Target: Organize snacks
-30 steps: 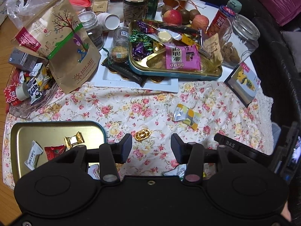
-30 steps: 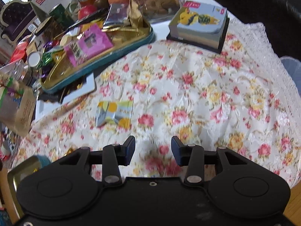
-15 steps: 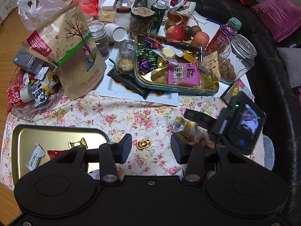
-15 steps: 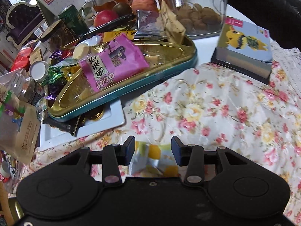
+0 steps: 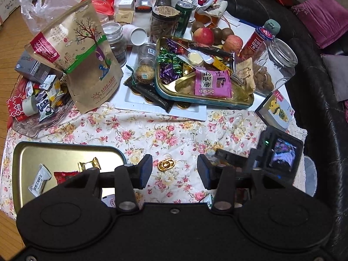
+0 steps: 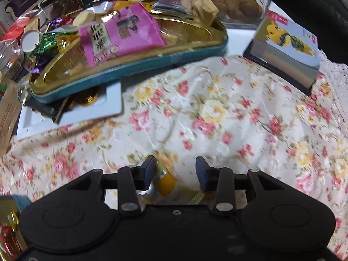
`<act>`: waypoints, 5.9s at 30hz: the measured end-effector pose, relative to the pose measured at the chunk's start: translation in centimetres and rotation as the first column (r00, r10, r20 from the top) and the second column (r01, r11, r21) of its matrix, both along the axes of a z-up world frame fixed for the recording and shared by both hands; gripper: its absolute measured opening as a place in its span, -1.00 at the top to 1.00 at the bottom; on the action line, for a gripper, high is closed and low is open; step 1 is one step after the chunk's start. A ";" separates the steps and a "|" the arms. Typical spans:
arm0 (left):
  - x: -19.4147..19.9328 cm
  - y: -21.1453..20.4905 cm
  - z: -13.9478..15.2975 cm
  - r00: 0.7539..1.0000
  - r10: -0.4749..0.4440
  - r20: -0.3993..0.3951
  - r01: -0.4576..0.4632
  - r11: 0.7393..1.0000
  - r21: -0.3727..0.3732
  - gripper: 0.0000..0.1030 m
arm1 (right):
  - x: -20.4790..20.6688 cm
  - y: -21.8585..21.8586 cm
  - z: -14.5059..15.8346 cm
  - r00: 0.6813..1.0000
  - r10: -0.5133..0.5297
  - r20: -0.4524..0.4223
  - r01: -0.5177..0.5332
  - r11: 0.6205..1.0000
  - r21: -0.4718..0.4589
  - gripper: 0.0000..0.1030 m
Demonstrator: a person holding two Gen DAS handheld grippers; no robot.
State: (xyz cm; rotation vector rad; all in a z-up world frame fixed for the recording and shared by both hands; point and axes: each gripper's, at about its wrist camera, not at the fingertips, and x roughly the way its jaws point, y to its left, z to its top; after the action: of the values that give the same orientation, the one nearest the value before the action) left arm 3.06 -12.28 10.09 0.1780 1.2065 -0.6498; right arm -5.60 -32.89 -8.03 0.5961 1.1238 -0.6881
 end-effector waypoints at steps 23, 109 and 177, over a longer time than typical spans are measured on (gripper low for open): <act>-0.4 -0.4 -0.9 1.000 -0.018 -0.015 0.019 0.999 0.032 -0.04 | -1.6 4.5 2.3 0.967 0.256 -0.001 -0.256 0.966 -0.035 0.06; -5.1 -4.8 -7.3 0.978 -0.205 -0.030 0.207 0.958 0.198 -0.04 | -10.9 -0.2 7.6 0.994 -0.075 0.078 0.075 0.997 -0.002 0.24; -3.8 -5.7 -7.9 0.998 -0.022 -0.065 0.034 0.980 0.195 0.15 | -13.8 -3.6 7.4 0.969 -0.227 0.100 0.217 0.971 0.103 0.24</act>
State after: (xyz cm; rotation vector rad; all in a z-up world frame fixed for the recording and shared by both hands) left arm -0.75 -18.02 2.18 0.3422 1.3306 -0.5636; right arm -19.44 -36.47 -0.59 0.8381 0.9967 -0.7887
